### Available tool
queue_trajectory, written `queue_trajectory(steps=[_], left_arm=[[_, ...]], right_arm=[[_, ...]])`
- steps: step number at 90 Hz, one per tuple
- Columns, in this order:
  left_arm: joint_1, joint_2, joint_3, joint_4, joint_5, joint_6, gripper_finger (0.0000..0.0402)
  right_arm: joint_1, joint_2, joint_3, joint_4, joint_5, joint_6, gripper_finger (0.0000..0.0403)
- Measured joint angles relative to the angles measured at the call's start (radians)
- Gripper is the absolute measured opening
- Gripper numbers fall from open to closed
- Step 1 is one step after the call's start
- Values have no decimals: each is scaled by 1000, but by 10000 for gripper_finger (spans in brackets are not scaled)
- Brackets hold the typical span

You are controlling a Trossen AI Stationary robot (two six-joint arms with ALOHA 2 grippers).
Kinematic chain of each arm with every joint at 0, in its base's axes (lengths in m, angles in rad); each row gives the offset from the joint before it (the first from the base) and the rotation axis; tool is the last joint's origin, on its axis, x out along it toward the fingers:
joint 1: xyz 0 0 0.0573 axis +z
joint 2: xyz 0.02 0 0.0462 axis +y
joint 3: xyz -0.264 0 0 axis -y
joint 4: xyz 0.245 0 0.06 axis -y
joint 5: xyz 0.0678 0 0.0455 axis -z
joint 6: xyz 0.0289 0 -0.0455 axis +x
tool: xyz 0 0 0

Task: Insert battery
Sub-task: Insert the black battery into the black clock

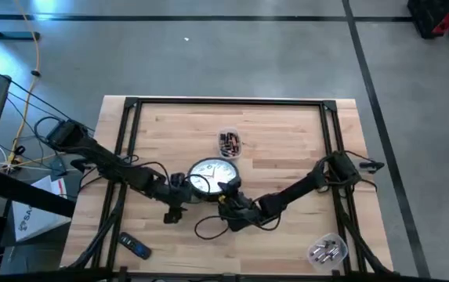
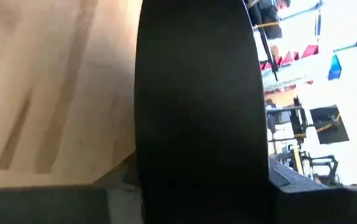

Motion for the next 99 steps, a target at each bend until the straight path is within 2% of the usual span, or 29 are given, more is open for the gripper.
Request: queue_trajectory(steps=[10, 23, 30, 42, 52, 62, 80, 99], left_arm=[[-38, -46, 58, -151, -76, -28, 231], [-126, -156, 96, -302, -290, -111, 231], [-188, -212, 93, -329, -425, -169, 231], [-295, -248, 65, -324, -581, -229, 231], [-369, -235, 35, -328, -594, -290, 231], [-431, -205, 25, -380, -579, -410, 231], [-541, -143, 24, -503, -555, -628, 231], [-606, -27, 11, -450, -515, -758, 231]], right_arm=[[0, -42, 22, -38, 13, 71, 131], [-24, -125, 75, -133, -60, 326, 131], [-62, -155, 104, -205, -194, 547, 131], [-147, -172, 140, -243, -540, 912, 131], [-202, -170, 144, -238, -749, 1127, 131], [-231, -168, 144, -235, -837, 1250, 131], [-279, -165, 144, -256, -902, 1416, 132], [-321, -130, 143, -223, -885, 1422, 173]])
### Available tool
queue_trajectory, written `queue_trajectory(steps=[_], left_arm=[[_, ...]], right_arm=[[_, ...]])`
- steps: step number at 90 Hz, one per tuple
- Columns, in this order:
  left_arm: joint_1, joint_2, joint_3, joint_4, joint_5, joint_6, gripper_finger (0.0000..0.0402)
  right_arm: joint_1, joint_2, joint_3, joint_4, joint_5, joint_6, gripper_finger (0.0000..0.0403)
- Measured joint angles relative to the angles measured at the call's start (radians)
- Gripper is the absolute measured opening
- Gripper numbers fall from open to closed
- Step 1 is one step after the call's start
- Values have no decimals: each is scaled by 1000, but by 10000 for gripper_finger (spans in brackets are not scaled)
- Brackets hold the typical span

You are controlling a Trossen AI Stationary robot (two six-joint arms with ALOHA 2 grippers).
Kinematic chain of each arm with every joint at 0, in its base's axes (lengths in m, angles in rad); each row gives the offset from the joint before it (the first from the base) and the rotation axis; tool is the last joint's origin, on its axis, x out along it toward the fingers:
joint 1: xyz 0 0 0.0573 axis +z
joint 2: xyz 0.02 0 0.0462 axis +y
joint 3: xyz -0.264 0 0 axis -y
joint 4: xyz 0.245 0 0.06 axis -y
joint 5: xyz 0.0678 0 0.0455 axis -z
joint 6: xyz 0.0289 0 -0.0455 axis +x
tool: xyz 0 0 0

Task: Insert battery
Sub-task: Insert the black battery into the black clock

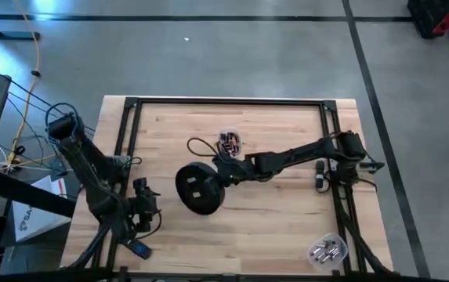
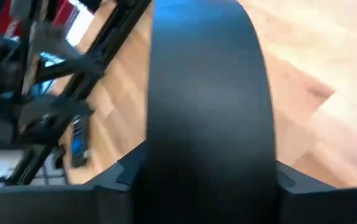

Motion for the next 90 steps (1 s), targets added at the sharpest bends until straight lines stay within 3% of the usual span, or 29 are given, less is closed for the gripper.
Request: queue_trajectory(steps=[33, 69, 90], left_arm=[[-28, 260, -44, 137, -30, -154, 231], [-28, 274, -44, 150, -28, -165, 231], [-28, 274, -44, 149, -17, -165, 231]], right_arm=[[-8, 58, 1, 73, -2, -43, 193], [15, 64, -5, 96, 45, -161, 316], [67, 64, -4, 41, 94, -232, 348]])
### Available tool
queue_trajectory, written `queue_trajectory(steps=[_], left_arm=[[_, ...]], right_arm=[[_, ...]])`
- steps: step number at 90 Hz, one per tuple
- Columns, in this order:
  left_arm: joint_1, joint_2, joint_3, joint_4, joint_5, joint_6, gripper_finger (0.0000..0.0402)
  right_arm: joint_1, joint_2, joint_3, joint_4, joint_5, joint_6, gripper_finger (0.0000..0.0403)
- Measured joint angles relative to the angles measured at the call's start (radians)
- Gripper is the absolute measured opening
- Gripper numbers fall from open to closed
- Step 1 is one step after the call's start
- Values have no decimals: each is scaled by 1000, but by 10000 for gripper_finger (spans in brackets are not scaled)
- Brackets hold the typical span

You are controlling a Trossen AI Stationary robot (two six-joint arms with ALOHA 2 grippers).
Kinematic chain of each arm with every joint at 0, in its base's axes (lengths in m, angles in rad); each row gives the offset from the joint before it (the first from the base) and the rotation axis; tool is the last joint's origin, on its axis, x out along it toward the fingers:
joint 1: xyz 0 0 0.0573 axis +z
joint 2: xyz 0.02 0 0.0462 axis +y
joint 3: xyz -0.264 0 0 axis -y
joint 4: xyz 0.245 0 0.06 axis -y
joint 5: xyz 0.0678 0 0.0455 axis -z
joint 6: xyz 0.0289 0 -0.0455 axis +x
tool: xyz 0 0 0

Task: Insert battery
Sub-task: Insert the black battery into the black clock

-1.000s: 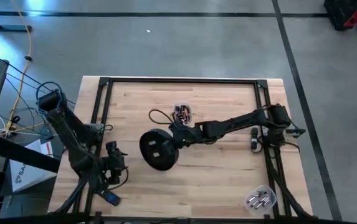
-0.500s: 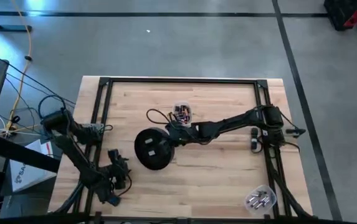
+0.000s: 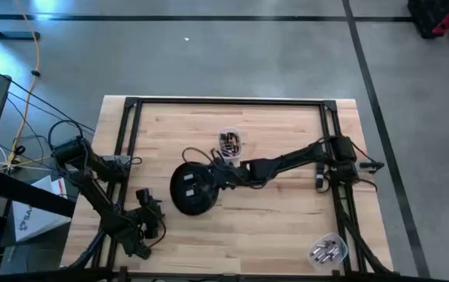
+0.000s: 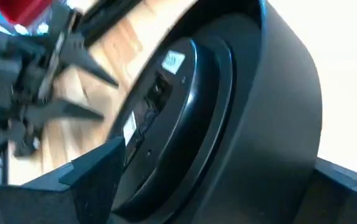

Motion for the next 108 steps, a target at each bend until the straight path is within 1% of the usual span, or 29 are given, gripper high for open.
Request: queue_trajectory(steps=[17, 27, 39, 62, 71, 76, 81, 97, 108], left_arm=[[0, 0, 0, -1, 5, 0, 231], [0, 0, 0, -1, 6, 0, 231], [0, 0, 0, -1, 7, 0, 231], [0, 0, 0, 1, 3, -33, 231], [0, 0, 0, 2, 2, -35, 231], [-3, 0, 0, 2, 1, -36, 231], [-3, 0, 0, 2, 0, -41, 231], [-4, 0, 0, 1, 15, -66, 231], [-4, 0, 0, -1, -13, -87, 231]], right_arm=[[43, 0, 0, -73, 36, -36, 364], [53, 0, 2, -84, 37, -83, 374], [54, 14, 4, -96, 32, -96, 381], [55, 33, 3, -54, 40, 106, 381], [55, 33, 3, -57, 41, 242, 381], [55, 33, 3, -79, 35, 332, 381], [55, 33, 3, -109, 35, 389, 381], [52, 29, 3, -239, 27, 464, 381], [37, 21, 3, -300, 8, 451, 381]])
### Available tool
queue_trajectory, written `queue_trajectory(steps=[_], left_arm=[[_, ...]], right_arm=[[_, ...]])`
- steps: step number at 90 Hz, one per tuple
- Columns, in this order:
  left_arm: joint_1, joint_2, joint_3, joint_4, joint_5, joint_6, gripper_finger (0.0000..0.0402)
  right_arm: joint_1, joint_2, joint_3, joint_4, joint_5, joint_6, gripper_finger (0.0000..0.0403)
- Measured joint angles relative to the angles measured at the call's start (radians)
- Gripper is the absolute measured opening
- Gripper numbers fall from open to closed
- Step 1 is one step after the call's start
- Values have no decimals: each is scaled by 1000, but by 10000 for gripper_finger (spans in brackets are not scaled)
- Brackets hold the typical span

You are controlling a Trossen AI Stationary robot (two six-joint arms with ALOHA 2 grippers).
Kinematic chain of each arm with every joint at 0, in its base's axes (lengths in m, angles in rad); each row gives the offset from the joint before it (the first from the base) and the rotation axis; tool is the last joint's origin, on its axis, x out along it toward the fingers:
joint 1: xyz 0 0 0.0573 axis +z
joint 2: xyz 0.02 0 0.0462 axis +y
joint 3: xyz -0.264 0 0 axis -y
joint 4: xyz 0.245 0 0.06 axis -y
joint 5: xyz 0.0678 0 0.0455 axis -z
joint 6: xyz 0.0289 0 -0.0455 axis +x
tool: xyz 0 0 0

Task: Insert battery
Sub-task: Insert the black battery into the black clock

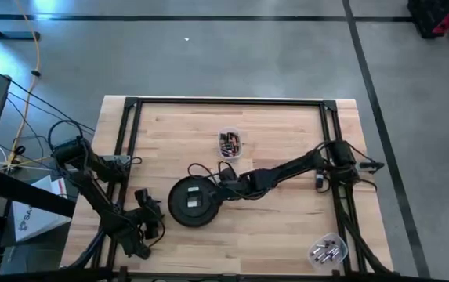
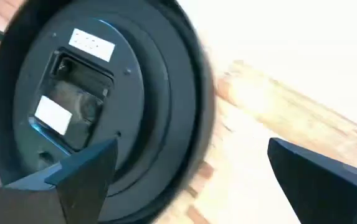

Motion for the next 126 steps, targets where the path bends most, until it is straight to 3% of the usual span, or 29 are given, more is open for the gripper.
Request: queue_trajectory(steps=[20, 38, 53, 61, 76, 110, 126], left_arm=[[0, 0, 0, 3, -56, -17, 231], [9, 0, -39, 100, -126, -28, 231], [34, 0, -118, 263, -216, -14, 231], [59, 0, -151, 334, -279, 9, 231], [111, 0, -180, 341, -359, 12, 231], [256, 0, -180, 337, -360, 148, 231], [334, -14, -180, 343, -298, 226, 231]], right_arm=[[-100, -50, 76, -41, -8, -225, 381], [-219, -56, 275, -340, 12, -460, 369], [-324, -53, 307, -446, -17, -642, 334], [-363, -53, 285, -444, -77, -739, 314], [-420, -51, 237, -439, -87, -792, 280], [-442, -51, 141, -241, -141, -897, 203], [-435, -51, 138, -162, -132, -925, 176]])
